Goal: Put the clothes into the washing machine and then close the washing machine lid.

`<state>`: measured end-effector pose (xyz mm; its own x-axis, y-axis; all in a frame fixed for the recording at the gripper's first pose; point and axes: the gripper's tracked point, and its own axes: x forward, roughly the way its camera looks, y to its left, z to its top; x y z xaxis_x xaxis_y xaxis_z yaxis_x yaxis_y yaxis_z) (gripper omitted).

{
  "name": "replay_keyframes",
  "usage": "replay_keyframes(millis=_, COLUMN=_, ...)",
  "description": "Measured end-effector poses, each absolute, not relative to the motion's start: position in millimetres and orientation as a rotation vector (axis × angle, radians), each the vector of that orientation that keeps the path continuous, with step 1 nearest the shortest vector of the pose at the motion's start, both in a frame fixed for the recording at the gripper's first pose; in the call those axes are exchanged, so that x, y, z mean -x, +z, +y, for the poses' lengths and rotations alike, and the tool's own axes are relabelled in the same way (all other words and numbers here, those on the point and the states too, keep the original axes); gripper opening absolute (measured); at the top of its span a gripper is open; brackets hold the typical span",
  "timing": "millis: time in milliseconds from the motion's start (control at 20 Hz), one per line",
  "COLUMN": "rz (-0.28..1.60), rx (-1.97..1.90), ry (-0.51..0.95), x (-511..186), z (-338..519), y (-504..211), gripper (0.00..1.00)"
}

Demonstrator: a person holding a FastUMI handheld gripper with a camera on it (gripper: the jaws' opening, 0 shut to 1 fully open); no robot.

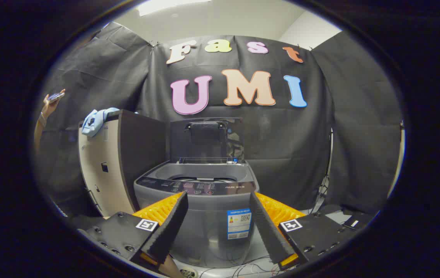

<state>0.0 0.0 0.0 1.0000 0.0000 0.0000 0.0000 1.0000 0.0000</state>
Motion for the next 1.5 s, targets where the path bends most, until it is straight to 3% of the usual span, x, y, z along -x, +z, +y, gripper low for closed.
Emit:
replay_keyframes(millis=1100, rz=0.020, rx=0.012, ry=0.012, x=-2.9, z=10.8, y=4.1, gripper=0.99)
replay_keyframes(millis=1500, rz=-0.043, rx=-0.004, ry=0.039, x=-64.2, z=77.2, y=144.7, gripper=0.98)
